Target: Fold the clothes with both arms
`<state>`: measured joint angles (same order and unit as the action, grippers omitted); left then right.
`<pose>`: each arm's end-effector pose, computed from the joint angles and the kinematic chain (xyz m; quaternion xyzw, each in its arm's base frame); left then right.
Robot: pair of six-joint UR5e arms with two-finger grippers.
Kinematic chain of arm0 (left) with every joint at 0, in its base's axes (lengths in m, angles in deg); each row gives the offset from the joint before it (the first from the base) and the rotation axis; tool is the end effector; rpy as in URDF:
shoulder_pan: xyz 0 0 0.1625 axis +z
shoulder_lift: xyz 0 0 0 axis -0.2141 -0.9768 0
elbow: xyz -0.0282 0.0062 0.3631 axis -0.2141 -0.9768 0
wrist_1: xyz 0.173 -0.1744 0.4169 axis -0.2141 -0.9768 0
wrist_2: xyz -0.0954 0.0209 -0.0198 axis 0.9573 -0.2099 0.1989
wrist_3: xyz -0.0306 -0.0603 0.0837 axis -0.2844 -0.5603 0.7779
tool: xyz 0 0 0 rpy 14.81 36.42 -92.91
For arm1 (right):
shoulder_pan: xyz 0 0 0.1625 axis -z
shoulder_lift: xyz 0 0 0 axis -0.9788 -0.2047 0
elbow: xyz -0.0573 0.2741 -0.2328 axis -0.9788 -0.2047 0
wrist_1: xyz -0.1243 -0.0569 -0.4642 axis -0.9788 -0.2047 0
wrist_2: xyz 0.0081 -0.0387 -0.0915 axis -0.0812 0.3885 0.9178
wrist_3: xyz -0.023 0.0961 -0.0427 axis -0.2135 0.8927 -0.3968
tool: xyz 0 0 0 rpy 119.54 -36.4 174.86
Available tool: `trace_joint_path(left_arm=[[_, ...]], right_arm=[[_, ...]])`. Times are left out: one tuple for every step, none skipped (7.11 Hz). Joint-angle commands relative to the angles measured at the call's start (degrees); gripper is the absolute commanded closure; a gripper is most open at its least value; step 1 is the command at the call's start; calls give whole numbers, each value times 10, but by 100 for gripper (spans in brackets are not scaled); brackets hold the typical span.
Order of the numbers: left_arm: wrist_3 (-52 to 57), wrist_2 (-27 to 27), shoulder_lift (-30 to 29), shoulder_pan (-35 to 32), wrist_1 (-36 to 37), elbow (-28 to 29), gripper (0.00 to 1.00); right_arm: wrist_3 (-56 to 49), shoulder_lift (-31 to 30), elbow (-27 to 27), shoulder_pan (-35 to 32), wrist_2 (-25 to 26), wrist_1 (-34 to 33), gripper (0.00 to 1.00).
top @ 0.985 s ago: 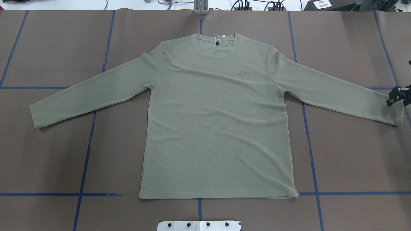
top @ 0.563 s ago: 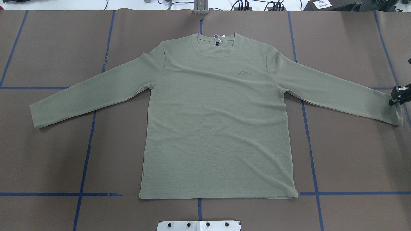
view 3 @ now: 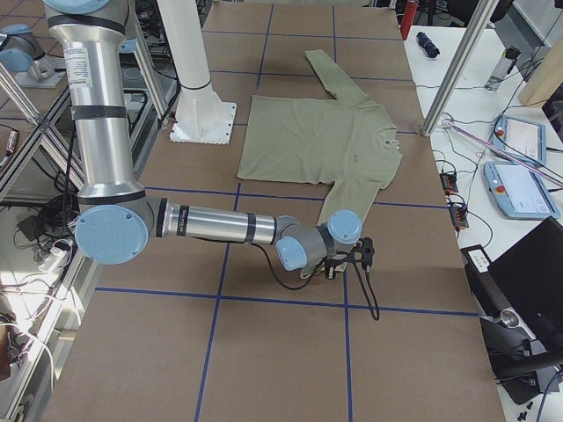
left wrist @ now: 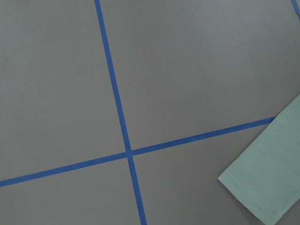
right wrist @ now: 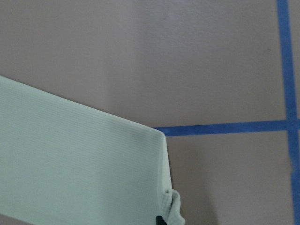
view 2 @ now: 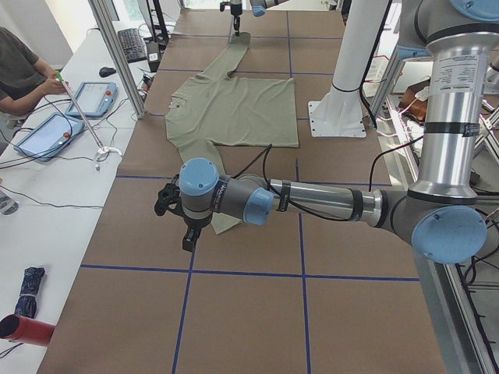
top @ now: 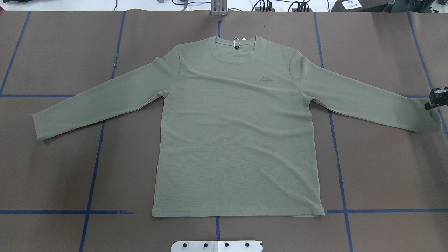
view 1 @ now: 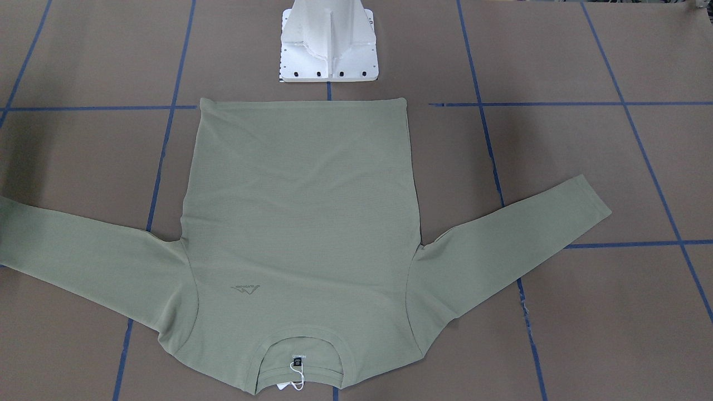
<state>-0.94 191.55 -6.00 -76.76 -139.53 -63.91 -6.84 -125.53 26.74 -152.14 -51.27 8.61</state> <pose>-0.0431 -0.5889 0.5124 0.1379 0.4111 0.0695 0.8984 -0.1193 -0.5995 0.5914 -0.0042 -0.4508 0.0456 0.8915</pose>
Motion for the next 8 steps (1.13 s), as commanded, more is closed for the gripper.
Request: trace_joint_path(left_arm=[[-2,7,0,0,0,-5,0],[-2,7,0,0,0,-9,0],[-2,7,0,0,0,-13,0],[-3,7,0,0,-1,-14,0],[-3,7,-1,0,-1,-14,0],[-3,8,-1,0,-1,-15,0],[-3,16,-1,0,-1,-15,0],[-3,16,-1,0,-1,-14,0]], right_arm=[[137,3,119,51,2,-2,100],[221,48,137,84,5,-2,100],[345,127,136,147,24,-2,100],[465,212,124,226,100,-5,100],[548,319,84,282,194,-34,100],[588,416,17,318,243,-49,100],[603,495,-55,350,293,-45,100],[605,571,-135,380,334,-41,100]])
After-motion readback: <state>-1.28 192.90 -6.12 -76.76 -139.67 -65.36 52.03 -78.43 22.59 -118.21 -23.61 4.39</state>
